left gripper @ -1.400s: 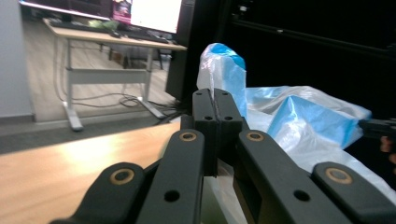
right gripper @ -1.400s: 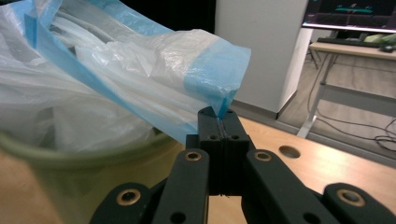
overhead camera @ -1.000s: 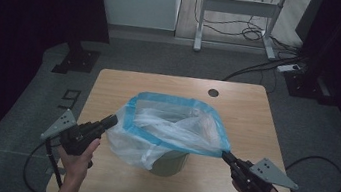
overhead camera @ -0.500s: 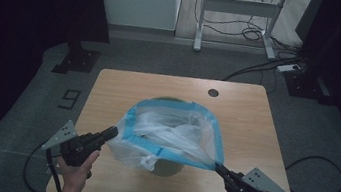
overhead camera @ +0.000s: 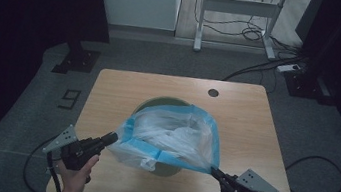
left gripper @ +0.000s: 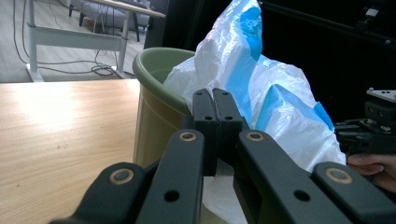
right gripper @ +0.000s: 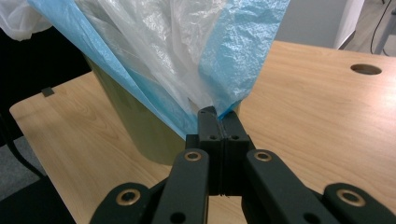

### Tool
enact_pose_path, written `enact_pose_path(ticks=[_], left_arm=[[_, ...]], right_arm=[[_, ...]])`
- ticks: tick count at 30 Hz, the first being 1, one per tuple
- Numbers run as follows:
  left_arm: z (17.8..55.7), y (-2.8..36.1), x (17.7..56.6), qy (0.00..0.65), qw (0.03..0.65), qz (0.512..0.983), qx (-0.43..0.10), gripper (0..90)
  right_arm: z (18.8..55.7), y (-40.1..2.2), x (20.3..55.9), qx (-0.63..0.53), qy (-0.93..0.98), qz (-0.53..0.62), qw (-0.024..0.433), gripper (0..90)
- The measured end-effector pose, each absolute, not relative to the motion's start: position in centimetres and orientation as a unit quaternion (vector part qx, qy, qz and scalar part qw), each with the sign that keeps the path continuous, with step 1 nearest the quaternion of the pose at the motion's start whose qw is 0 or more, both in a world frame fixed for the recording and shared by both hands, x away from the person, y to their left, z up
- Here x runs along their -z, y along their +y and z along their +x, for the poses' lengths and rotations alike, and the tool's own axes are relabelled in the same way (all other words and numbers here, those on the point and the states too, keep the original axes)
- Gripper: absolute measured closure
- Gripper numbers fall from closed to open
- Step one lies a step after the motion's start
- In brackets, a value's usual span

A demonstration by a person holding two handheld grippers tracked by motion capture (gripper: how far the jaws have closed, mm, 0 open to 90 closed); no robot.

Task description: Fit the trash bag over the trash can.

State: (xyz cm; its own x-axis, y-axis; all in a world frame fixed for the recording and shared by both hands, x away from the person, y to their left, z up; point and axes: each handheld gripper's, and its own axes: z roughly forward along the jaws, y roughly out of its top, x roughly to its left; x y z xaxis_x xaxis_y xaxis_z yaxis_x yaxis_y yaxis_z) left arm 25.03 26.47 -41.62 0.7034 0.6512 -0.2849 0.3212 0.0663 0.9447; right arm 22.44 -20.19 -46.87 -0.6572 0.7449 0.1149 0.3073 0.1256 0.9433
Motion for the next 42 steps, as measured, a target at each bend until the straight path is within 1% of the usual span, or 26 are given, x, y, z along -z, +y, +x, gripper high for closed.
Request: enact_pose_path(ticks=[13, 18, 24, 26, 27, 28, 29, 31, 32, 35, 38, 40, 42], left_arm=[[25.1, 26.7, 43.2, 0.364, 0.625, 0.682, -0.112, 89.9], [25.7, 27.0, 44.1, 0.376, 0.623, 0.680, -0.093, 89.9], [26.5, 26.7, 44.1, 0.381, 0.618, 0.682, -0.090, 89.8], [26.5, 26.6, 43.9, 0.377, 0.616, 0.685, -0.090, 82.6], [26.1, 26.7, 43.3, 0.374, 0.620, 0.682, -0.102, 78.5], [26.1, 26.7, 43.3, 0.374, 0.620, 0.682, -0.102, 74.4], [25.9, 26.8, 42.5, 0.369, 0.625, 0.680, -0.107, 67.8], [25.8, 26.8, 42.1, 0.367, 0.626, 0.680, -0.110, 59.4], [25.7, 26.8, 41.6, 0.363, 0.626, 0.681, -0.113, 59.4], [25.8, 26.2, 39.9, 0.347, 0.620, 0.694, -0.114, 50.2], [26.1, 25.8, 39.2, 0.341, 0.614, 0.704, -0.111, 44.1], [26.3, 25.5, 38.7, 0.337, 0.609, 0.709, -0.115, 43.2], [26.6, 25.1, 38.1, 0.333, 0.604, 0.715, -0.114, 40.2]], right_arm=[[22.9, -20.0, 47.6, -0.537, 0.736, 0.364, 0.192, 88.7], [23.4, -20.0, 48.1, -0.525, 0.742, 0.372, 0.190, 88.7], [24.4, -19.8, 48.2, -0.518, 0.743, 0.377, 0.193, 88.5], [24.7, -19.8, 48.1, -0.516, 0.743, 0.378, 0.196, 88.1], [24.7, -19.8, 48.0, -0.518, 0.741, 0.378, 0.198, 88.0], [24.7, -19.8, 48.0, -0.518, 0.741, 0.378, 0.198, 88.0], [24.7, -20.0, 47.7, -0.522, 0.738, 0.378, 0.201, 88.0], [24.6, -20.1, 47.3, -0.523, 0.737, 0.377, 0.205, 88.1], [24.6, -20.1, 47.3, -0.523, 0.737, 0.377, 0.205, 88.1], [24.6, -20.2, 46.8, -0.522, 0.737, 0.373, 0.212, 88.1], [24.6, -20.1, 46.8, -0.522, 0.736, 0.373, 0.214, 88.1], [24.6, -20.2, 46.7, -0.522, 0.736, 0.374, 0.215, 88.1], [24.7, -20.1, 46.8, -0.522, 0.736, 0.373, 0.216, 88.1]])
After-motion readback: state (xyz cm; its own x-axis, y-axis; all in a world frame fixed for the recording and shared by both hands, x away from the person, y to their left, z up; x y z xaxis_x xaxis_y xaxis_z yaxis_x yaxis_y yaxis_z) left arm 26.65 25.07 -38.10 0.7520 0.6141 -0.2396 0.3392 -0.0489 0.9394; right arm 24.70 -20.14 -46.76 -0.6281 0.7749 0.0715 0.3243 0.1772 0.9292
